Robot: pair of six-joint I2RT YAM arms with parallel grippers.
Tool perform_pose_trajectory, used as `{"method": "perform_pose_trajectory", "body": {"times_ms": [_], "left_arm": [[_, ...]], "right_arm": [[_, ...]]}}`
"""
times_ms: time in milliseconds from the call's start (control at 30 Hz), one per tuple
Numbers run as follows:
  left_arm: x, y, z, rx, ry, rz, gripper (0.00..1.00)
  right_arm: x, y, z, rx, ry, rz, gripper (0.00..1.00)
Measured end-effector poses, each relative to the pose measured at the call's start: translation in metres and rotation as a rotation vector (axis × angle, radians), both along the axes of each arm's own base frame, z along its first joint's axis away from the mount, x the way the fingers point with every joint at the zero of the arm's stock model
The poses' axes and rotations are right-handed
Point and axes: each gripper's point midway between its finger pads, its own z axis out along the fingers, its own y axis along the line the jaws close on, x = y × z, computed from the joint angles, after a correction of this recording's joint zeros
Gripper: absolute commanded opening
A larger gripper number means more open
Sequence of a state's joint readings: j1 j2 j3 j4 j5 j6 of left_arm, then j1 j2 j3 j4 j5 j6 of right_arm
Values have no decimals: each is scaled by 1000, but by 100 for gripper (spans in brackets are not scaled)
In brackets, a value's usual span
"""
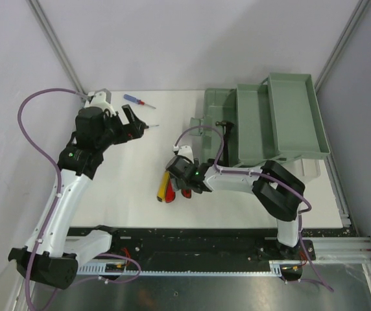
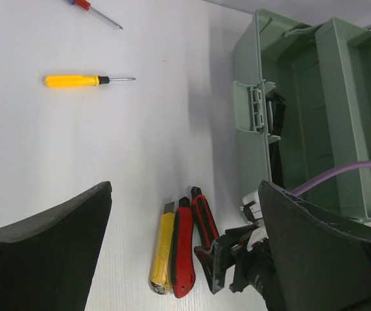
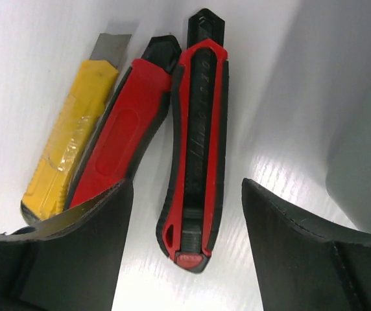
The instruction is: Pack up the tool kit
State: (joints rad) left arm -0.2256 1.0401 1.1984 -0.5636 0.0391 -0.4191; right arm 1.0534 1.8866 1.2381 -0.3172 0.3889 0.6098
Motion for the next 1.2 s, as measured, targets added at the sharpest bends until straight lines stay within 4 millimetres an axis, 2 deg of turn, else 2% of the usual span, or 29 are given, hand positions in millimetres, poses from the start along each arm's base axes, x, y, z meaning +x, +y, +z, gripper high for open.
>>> {"method": "perform_pose_trajectory", "body": {"times_ms": [167,333,533,633,867,967,1000,1200], "left_arm": [[3,2,-3,-3,12,1,99],[6,3,-8,-5,28,2,99],[8,2,-12,-9,43,-7,99],[10,1,-13,-10,50,-11,99],[11,-1,-15,-23,58,-17,99],[11,-2,-13,-32,58,-21,100],[11,-2,-13,-35,58,-19,100],[11,-2,-13,-36,59,-20,100]], "right_arm": [[8,5,-15,-34,3,31,66],[14,9,-21,-59,-8,42,53],[18,9,-22,-69,-13,34,23],[20,10,-21,-61,-12,36,13],[21,10,-14,-63,-28,55,4],[24,12,11,-30,-64,66,4],[26,13,24,-11,-84,71,4],[35,12,126,147,-233,64,6]]}}
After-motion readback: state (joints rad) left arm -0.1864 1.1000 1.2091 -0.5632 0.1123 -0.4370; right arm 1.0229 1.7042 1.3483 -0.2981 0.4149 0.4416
